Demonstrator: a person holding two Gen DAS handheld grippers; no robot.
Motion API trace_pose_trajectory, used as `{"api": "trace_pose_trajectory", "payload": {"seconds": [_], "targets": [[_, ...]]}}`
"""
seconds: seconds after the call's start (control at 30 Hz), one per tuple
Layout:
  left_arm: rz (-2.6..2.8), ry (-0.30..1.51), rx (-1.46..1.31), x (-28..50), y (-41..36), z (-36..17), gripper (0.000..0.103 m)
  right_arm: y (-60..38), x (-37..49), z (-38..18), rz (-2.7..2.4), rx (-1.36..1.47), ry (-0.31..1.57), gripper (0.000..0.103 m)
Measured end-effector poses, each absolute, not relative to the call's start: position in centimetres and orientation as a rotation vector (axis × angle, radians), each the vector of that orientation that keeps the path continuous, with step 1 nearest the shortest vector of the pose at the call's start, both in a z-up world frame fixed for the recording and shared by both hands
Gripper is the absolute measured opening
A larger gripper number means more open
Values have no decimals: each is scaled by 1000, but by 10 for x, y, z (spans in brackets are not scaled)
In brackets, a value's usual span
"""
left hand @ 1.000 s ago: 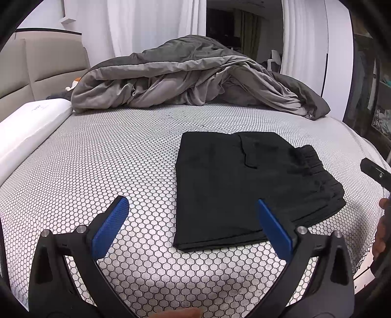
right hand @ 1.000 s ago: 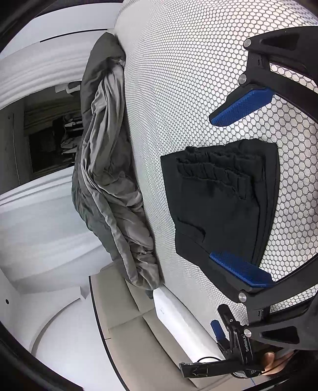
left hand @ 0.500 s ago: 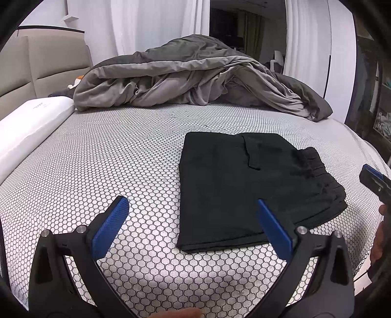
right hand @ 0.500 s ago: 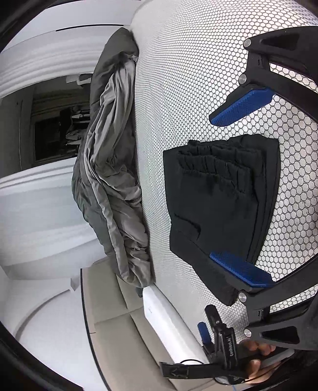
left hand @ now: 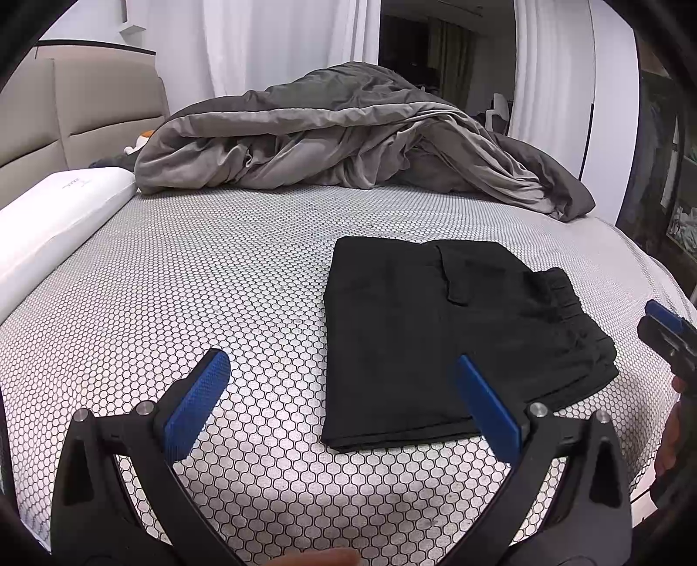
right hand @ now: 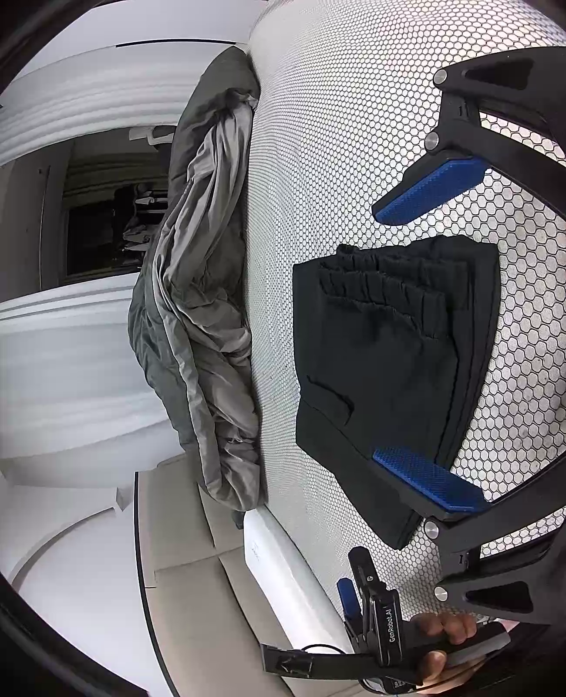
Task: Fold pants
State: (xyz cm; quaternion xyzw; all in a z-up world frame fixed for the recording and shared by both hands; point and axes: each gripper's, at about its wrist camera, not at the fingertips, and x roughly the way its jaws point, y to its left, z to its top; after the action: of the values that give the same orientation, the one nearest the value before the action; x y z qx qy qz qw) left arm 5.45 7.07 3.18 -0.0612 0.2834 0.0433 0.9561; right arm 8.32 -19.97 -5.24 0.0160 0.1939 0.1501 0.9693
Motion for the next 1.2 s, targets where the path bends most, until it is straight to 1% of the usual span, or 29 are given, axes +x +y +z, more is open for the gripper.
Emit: {"api": "trace_pose_trajectory", "payload": {"seconds": [1.2], "targets": [[82, 559, -101, 52, 64, 33, 103, -198, 88, -54, 301, 23, 407, 103]]}}
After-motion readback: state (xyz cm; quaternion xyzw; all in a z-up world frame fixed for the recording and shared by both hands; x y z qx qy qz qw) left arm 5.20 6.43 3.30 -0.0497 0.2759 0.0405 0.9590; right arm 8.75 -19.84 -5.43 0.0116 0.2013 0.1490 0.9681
